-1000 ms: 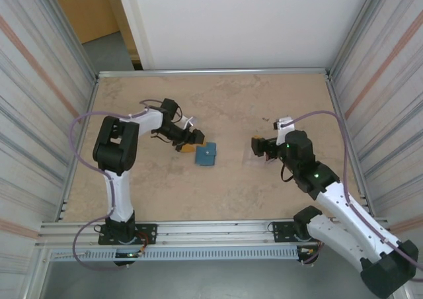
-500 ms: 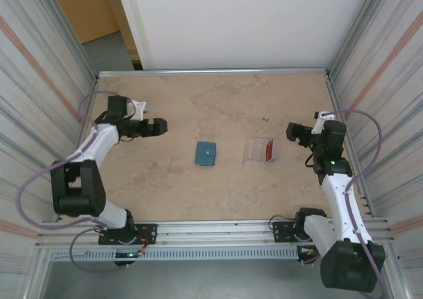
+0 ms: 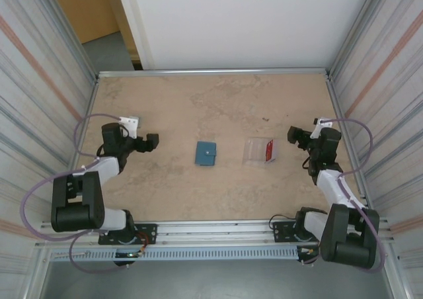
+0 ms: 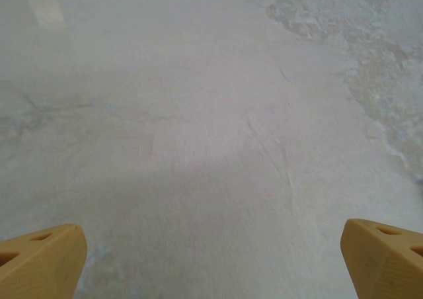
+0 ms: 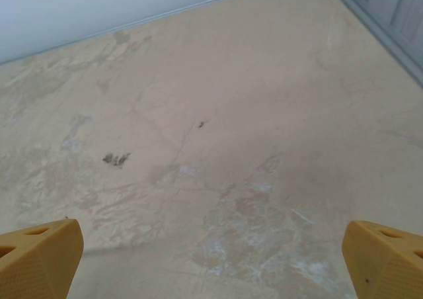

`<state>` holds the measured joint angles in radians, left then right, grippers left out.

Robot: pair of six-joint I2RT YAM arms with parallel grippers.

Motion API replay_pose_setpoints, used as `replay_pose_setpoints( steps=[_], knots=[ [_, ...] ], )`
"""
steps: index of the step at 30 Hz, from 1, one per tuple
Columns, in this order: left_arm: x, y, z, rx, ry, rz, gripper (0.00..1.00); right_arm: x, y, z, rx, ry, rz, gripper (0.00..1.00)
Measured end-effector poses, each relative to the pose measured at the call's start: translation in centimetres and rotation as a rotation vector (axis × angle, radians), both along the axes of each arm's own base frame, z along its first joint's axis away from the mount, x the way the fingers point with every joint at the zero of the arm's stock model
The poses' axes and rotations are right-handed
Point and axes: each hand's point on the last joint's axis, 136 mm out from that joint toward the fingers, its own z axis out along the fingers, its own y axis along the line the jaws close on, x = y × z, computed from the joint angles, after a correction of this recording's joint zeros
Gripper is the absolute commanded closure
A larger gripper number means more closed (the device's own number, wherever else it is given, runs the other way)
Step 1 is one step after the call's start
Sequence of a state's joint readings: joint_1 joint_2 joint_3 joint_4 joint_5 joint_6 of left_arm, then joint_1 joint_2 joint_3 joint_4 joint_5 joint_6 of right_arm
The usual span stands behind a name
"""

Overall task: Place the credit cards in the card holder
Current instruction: Reset both arms

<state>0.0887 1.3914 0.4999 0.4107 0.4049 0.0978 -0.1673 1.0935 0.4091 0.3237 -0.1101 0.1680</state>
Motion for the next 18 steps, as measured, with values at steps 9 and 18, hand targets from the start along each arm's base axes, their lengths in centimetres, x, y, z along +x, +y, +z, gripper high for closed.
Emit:
replay_pose_setpoints(
  steps=[9,18],
  knots=[
    [1.2,0.0,-0.8,0.038,-0.091,0.045,0.01,2.5,-0.1,-1.3,-0.041,-0.032,0.0,0.01],
    [1.7,0.5,-1.0,0.082,-0.131,0.101,0.01,5.6,1.0,0.3,-0.066,-0.083,0.039,0.01]
  ],
)
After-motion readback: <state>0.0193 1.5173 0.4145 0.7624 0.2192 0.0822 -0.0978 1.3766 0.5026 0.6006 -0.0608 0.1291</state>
